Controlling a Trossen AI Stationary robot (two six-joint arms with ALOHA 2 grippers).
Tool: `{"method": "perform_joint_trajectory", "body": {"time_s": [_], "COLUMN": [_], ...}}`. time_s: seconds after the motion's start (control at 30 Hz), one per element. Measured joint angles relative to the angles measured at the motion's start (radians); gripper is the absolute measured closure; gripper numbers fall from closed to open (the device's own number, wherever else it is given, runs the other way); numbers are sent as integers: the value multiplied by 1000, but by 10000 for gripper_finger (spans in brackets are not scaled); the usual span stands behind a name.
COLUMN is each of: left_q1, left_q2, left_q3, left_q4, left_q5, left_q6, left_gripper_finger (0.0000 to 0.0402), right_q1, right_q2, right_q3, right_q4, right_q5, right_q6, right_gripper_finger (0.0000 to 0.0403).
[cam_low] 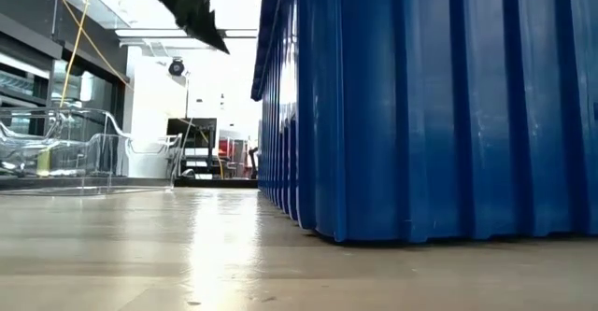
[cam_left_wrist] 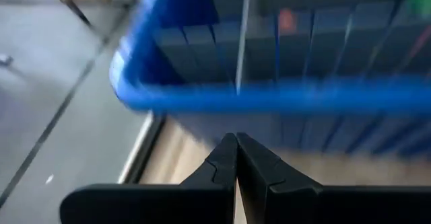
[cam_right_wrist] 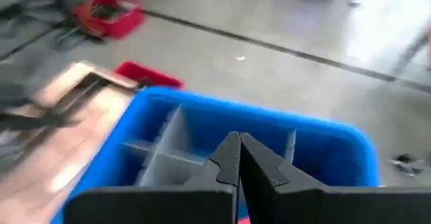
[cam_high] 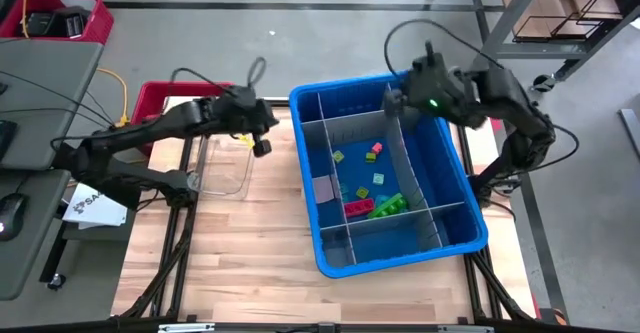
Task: Sort blocks
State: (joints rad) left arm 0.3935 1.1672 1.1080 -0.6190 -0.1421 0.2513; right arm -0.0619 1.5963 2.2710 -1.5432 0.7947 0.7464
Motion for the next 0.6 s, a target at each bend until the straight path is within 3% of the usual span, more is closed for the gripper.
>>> {"method": "perform_joint_trajectory", "body": {"time_s": [0.1,0.17,0.23,0.43,0.6], "left_q1": [-5,-6,-9,-37,-92], "left_q2": [-41,-61,-87,-158,-195], "left_q3": [24,43,60,72,71], "left_q4": [60,74,80,91,40], "left_q5": [10,30,70,222,223], "left_q6": [-68,-122,-184,-339,-337], "left_gripper_finger": [401,401,401,401,401], "right_q1": [-141,-258,-354,-633,-794], "right_q2": [-14,-14,-12,-15,-16], "right_q3": [-95,-161,-248,-487,-610], "right_q4": [61,-33,-19,32,35], "right_q5": [-20,-23,-41,-117,-185], "right_q6": [25,110,147,107,12], "right_gripper_finger": [403,403,403,403,403]}}
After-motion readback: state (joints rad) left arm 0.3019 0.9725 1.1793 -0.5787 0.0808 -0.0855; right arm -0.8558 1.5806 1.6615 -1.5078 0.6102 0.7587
